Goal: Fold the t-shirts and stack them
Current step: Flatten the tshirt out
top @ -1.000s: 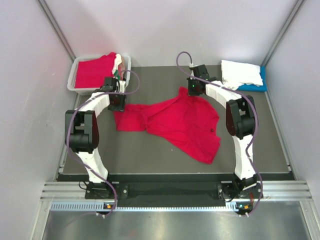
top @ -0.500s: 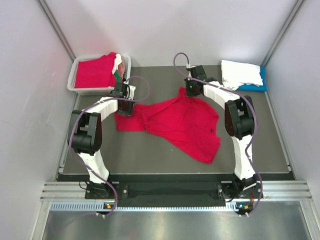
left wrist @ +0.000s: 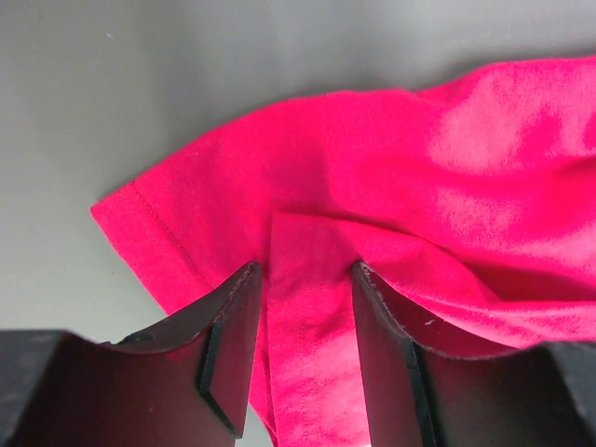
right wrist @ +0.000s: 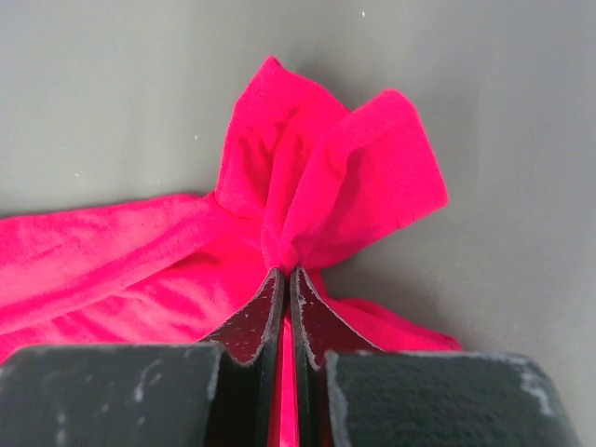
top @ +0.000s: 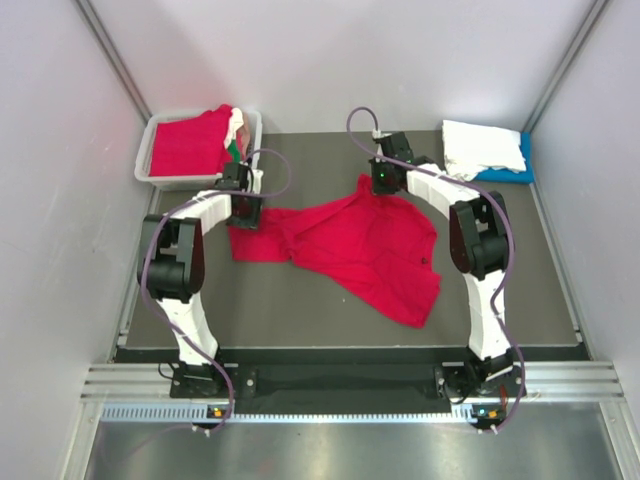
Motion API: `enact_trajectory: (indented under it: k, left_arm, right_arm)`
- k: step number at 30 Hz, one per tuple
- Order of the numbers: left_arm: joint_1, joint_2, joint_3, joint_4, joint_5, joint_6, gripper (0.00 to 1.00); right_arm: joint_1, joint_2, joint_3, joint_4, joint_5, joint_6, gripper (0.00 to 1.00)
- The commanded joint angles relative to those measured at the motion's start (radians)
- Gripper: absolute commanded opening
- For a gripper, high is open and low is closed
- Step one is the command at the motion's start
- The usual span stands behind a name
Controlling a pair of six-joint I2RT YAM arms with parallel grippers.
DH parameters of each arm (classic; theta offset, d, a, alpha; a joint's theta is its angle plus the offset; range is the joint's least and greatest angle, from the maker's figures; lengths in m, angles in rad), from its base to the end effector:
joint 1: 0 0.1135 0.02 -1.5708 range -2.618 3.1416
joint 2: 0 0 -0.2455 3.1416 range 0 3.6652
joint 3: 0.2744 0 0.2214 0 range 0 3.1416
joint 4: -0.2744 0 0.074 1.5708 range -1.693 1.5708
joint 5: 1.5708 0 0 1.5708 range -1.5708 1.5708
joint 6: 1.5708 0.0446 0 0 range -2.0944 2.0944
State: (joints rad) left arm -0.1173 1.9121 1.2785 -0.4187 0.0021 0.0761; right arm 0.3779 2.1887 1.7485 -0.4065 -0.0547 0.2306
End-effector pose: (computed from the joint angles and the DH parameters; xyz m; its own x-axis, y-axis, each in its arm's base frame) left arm 0.3657 -0.0432 0.1640 -0.8511 0.1769 -0.4943 0.1833 0.9824 0.0359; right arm 0.4258 0.1717 0.1883 -0.7697 -0.0600 -0.6356 -0.2323 0.9537 0.1913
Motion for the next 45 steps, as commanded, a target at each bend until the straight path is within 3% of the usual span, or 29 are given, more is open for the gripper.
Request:
enact_trajectory:
  k: [1, 5, 8, 9, 10, 12, 23, 27, 35, 45]
  left_arm:
    - [0.004, 0.027, 0.032, 0.014, -0.007, -0.012, 0.49]
    - [0.004, 0.028, 0.015, 0.018, -0.007, -0.012, 0.47]
    - [0.007, 0.024, 0.002, 0.021, 0.021, -0.007, 0.38]
    - [0.01, 0.021, 0.002, 0.02, 0.024, -0.009, 0.32]
    - [0.011, 0.018, 0.007, 0.018, 0.027, -0.01, 0.16]
    - [0.015, 0.019, 0.016, 0.001, 0.03, -0.016, 0.0]
    - [0.018, -0.106, -0.021, -0.018, 0.025, 0.001, 0.0]
    - [0.019, -0.205, 0.011, -0.15, 0.143, 0.053, 0.0]
    - [0.053, -0.376, 0.168, -0.49, 0.243, 0.112, 0.0]
    - [0.057, -0.374, 0.139, -0.834, 0.345, 0.335, 0.0]
  right_arm:
    - [0.01, -0.078, -0.007, 0.029, -0.005, 0.004, 0.0]
    - [0.009, -0.083, -0.012, 0.029, -0.002, -0.001, 0.0]
    - [0.009, -0.087, -0.015, 0.029, 0.0, -0.005, 0.0]
    - [0.009, -0.087, -0.018, 0.029, 0.0, -0.007, 0.0]
    - [0.009, -0.087, -0.018, 0.031, 0.0, -0.007, 0.0]
    - [0.009, -0.086, -0.018, 0.028, 0.0, -0.007, 0.0]
    - [0.006, -0.078, -0.006, 0.015, -0.005, -0.011, 0.0]
    - [0.006, -0.081, -0.001, 0.011, -0.002, -0.02, 0.0]
    - [0.007, -0.072, 0.025, 0.003, -0.008, -0.022, 0.0]
    - [0.001, -0.087, 0.049, -0.012, 0.0, -0.024, 0.0]
